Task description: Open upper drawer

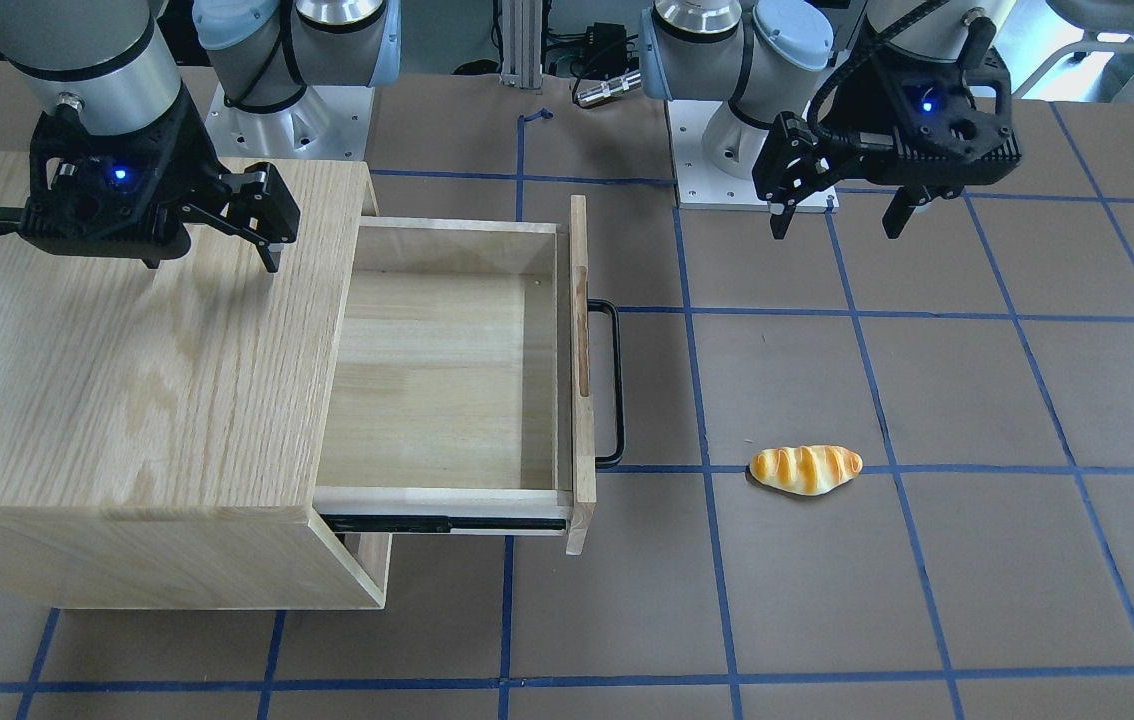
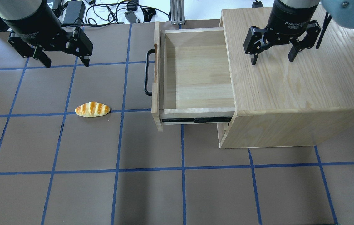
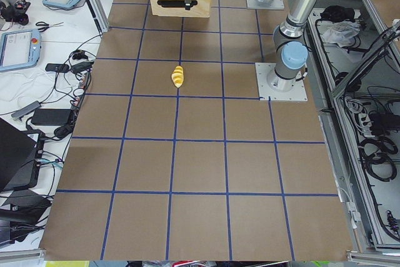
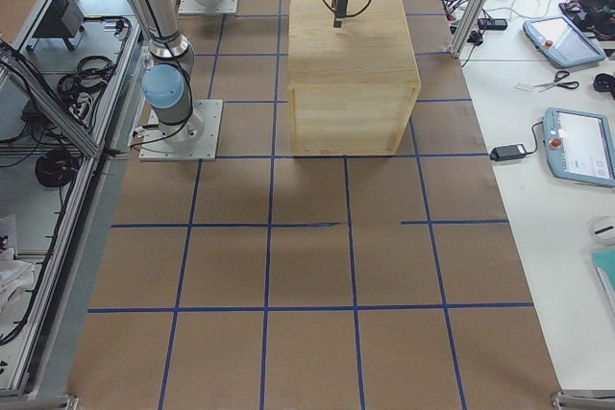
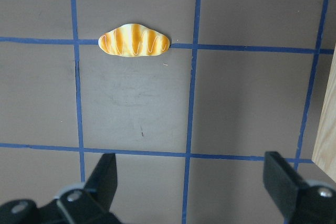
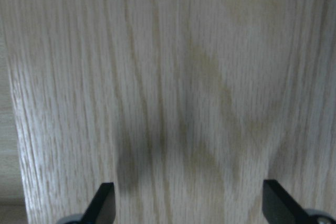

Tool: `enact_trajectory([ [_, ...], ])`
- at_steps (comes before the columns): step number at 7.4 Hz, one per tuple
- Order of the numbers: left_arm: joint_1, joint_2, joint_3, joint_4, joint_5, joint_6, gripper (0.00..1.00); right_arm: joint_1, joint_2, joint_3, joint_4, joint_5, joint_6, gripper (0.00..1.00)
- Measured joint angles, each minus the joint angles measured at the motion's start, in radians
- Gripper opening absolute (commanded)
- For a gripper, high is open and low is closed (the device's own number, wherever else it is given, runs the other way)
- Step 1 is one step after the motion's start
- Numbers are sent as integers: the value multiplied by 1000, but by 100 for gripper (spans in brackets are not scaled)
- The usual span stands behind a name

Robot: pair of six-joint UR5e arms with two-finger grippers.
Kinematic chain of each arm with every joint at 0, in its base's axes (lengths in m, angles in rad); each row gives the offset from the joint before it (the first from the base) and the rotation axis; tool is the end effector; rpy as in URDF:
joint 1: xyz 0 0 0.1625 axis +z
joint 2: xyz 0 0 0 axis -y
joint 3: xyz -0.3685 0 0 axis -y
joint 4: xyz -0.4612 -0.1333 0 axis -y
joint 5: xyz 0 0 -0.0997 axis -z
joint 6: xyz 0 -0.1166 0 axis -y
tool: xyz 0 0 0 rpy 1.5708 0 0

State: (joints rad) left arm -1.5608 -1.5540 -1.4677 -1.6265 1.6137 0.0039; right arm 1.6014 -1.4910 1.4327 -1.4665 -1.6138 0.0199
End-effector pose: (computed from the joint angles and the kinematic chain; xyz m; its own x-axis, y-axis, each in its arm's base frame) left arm -0.1227 -0.5599 0.4763 -0.9990 -0.0088 -0.0431 -0.0061 0.9979 -0.0640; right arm 0.1461 -0.5798 0.4357 -0.9990 -0.0127 0.0439 -0.0107 0.9989 0.0451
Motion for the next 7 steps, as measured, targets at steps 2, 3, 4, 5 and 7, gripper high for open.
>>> enact_trajectory([
  [2, 8, -8, 2, 23, -3, 12, 100, 0, 0, 0, 0, 0, -1, 100],
  [3, 10, -9, 2, 30, -6, 14, 100, 0, 0, 0, 0, 0, -1, 100],
  [4, 12, -8, -1, 33, -10, 21, 100, 0, 0, 1, 0, 0, 0, 100],
  [5, 14, -7, -5, 34, -13, 40, 100, 0, 0, 0, 0, 0, 0, 100],
  [7, 14, -8, -13, 39, -15, 60, 100, 0, 0, 0, 0, 0, 0, 100],
])
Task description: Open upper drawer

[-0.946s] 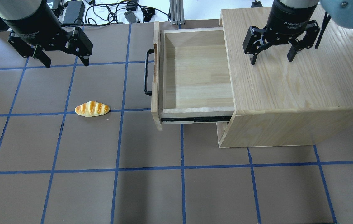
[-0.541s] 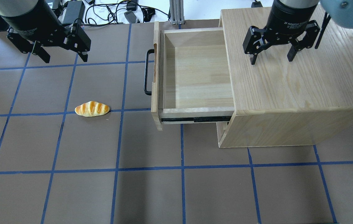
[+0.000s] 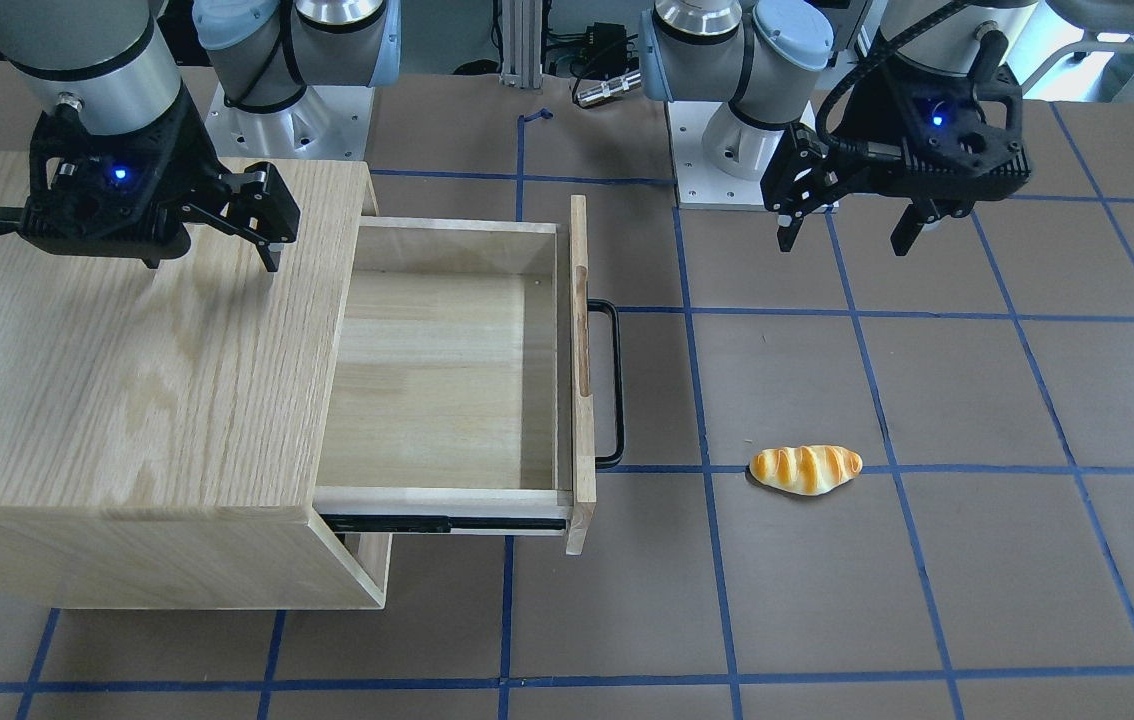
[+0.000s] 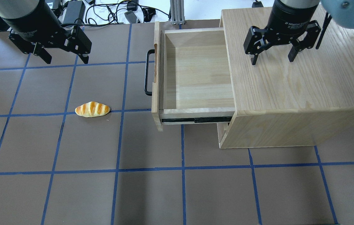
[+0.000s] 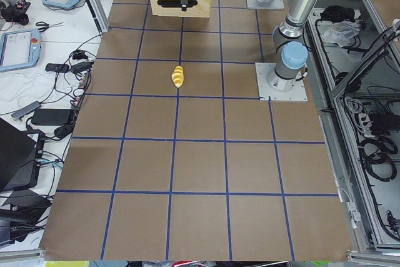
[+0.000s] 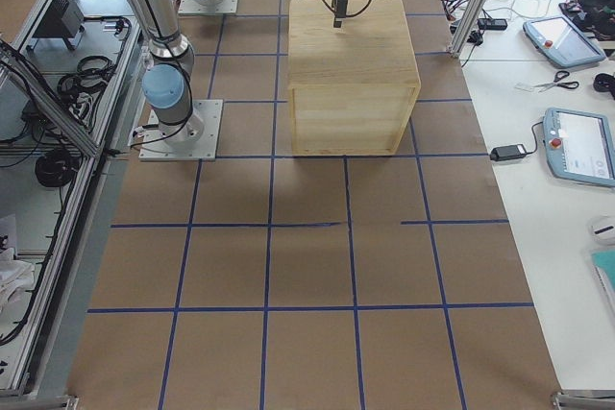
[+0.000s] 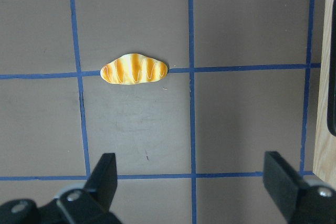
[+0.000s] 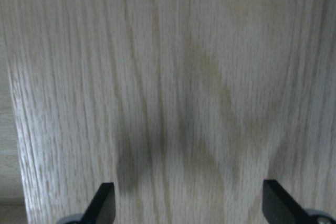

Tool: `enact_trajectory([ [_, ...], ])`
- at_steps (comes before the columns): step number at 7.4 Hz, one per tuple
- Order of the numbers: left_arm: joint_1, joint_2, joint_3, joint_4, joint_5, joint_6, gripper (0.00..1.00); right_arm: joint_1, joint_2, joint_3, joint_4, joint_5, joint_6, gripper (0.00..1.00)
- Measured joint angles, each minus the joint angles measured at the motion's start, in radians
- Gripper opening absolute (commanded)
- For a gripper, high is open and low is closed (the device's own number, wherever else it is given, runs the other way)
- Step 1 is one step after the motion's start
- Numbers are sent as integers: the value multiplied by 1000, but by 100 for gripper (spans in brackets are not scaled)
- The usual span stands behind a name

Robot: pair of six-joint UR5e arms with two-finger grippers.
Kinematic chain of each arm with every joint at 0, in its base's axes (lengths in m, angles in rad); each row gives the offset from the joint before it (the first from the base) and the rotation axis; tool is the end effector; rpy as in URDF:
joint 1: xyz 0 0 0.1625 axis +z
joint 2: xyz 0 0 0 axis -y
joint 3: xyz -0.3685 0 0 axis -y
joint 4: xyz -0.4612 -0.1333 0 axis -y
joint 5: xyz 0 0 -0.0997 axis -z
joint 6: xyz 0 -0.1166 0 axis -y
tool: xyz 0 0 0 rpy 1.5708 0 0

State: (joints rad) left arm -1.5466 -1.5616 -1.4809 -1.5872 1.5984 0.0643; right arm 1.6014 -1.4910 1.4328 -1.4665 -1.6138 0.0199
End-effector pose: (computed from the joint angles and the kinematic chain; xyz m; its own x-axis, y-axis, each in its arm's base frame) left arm -0.1164 -0.5675 0.4687 -0.9988 0.0376 -0.0328 0.0401 0.9959 -0.0807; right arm 0.1461 -0.5798 0.4357 -0.9990 -0.0127 0.0439 -0.0107 0.9989 0.0452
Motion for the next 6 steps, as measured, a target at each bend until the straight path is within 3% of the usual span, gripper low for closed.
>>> enact_trajectory([
  [6, 21, -5, -7, 18, -25, 6, 100, 0, 0, 0, 0, 0, 0, 100],
])
